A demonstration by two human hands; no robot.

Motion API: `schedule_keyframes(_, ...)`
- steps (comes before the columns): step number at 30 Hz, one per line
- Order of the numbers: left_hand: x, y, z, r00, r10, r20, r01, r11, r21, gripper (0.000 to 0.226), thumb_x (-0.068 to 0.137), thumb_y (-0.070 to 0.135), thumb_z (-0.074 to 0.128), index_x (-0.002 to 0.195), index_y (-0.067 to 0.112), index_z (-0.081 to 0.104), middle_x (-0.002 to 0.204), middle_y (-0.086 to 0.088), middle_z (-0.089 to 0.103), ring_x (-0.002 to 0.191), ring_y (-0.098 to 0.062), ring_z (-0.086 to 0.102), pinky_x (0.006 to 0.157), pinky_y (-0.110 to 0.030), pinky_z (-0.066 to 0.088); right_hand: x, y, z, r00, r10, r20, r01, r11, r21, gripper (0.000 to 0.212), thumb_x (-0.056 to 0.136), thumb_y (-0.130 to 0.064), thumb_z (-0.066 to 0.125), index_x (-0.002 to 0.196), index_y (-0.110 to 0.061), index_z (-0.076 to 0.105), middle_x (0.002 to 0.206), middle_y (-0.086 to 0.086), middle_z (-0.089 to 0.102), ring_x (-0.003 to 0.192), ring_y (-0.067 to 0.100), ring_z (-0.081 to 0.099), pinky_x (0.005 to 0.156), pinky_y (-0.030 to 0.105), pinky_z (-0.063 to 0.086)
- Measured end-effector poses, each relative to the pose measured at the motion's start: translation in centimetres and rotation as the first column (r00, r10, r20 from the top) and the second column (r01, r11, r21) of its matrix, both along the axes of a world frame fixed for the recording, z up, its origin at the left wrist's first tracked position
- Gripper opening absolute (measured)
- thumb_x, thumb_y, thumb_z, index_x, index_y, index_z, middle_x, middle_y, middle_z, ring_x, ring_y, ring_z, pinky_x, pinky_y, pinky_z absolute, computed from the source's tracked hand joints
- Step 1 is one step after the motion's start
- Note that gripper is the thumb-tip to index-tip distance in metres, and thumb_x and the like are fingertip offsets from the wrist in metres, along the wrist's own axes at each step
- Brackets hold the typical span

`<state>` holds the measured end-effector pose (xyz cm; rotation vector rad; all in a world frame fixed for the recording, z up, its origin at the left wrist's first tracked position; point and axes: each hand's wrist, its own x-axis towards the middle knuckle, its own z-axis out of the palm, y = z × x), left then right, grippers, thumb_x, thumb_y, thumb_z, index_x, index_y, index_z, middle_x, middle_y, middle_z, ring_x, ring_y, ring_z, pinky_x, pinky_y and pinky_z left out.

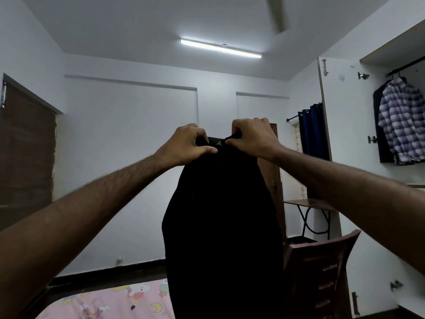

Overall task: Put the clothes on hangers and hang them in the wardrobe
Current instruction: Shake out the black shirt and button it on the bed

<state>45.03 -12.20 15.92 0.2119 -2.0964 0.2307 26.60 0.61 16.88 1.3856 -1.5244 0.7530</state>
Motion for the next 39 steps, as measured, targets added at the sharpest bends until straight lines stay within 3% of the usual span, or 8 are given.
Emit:
schedule_keyframes(5,-0.2,0.6,-0.5,0.997,0.021,0.069,-0.026,0.998,0.059,0.039,0.070,0.053,0.084,0.086,0.020,0.072,0.088,0.006,0.054,0.082,-0.006,0.055,0.066,-0.017,0.037,0.0,-0.3,-0.5,1.000,-0.015,-0.006,0.015,1.000,0.006,0.024,0.089,-0.045,0.066,0.085,-0.022,0.062,0.079,-0.010,0.063,0.080,0.017,0.057,0.086,0.036,0.031)
schedule_keyframes(10,-0.4,0.0,-1.1,0.994,0.037,0.106,-0.029,0.996,-0.081,0.011,0.078,0.015,0.080,0.084,0.010,0.072,0.081,0.006,0.048,0.082,-0.020,0.058,0.063,-0.021,0.037,-0.6,-0.3,-0.1,0.996,0.088,0.030,-0.093,0.965,0.245,0.028,0.091,-0.041,0.071,0.102,-0.018,0.061,0.094,-0.003,0.066,0.091,0.020,0.064,0.089,0.045,0.052)
schedule_keyframes(15,0.1,0.4,-0.8,0.997,-0.044,-0.057,0.024,0.949,-0.314,0.006,0.081,0.002,0.070,0.085,0.008,0.070,0.082,0.002,0.045,0.078,-0.016,0.046,0.065,-0.019,0.033,-0.5,-0.3,0.4,0.943,0.266,0.199,-0.328,0.841,0.431,0.079,0.080,-0.050,0.081,0.143,-0.028,0.038,0.138,0.003,0.044,0.122,0.014,0.049,0.100,0.031,0.049)
schedule_keyframes(20,0.0,1.2,-1.5,0.987,-0.159,-0.033,0.131,0.902,-0.411,0.009,0.083,0.001,0.070,0.090,0.007,0.070,0.089,0.002,0.043,0.082,-0.016,0.047,0.069,-0.024,0.042,0.7,-0.7,0.5,0.865,0.240,0.441,-0.473,0.681,0.558,0.058,0.079,-0.046,0.082,0.121,-0.010,0.065,0.110,0.007,0.072,0.096,0.013,0.071,0.090,0.032,0.058)
schedule_keyframes(26,-0.3,-0.6,-3.5,0.954,-0.268,-0.133,0.268,0.963,-0.018,0.106,0.065,0.014,0.090,0.147,0.026,0.025,0.138,-0.006,0.031,0.131,-0.013,0.039,0.095,-0.016,0.047,0.0,-2.8,0.4,0.860,0.274,0.431,-0.400,0.886,0.234,0.021,0.090,-0.021,0.075,0.107,-0.009,0.074,0.100,0.011,0.075,0.093,0.020,0.071,0.093,0.042,0.057)
schedule_keyframes(31,1.5,-5.3,-7.6,0.980,-0.084,0.178,-0.007,0.890,0.456,0.052,0.080,0.034,0.083,0.125,0.017,0.064,0.110,0.002,0.070,0.107,-0.017,0.066,0.080,-0.020,0.049,0.2,-2.7,2.4,0.897,0.186,0.400,-0.269,0.949,0.163,0.019,0.092,-0.010,0.066,0.110,-0.013,0.072,0.106,0.007,0.072,0.101,0.022,0.066,0.093,0.037,0.054)
schedule_keyframes(34,4.6,-6.8,-6.2,0.988,0.115,0.100,-0.141,0.937,0.319,0.033,0.085,0.045,0.075,0.107,0.020,0.076,0.093,0.001,0.075,0.091,-0.012,0.067,0.065,-0.020,0.042,0.1,-2.7,2.8,0.945,0.058,0.322,-0.133,0.967,0.216,0.026,0.091,-0.014,0.064,0.113,-0.025,0.072,0.105,0.002,0.070,0.103,0.024,0.065,0.092,0.042,0.055)
schedule_keyframes(39,10.1,-5.3,-2.1,0.897,0.436,0.080,-0.418,0.892,-0.175,0.051,0.087,0.067,0.056,0.090,0.016,0.061,0.095,-0.007,0.068,0.089,-0.031,0.065,0.067,-0.035,0.043,1.1,-2.5,3.0,0.955,-0.052,0.291,-0.003,0.983,0.185,0.038,0.091,-0.016,0.061,0.126,-0.031,0.068,0.119,0.008,0.068,0.111,0.031,0.063,0.094,0.047,0.053)
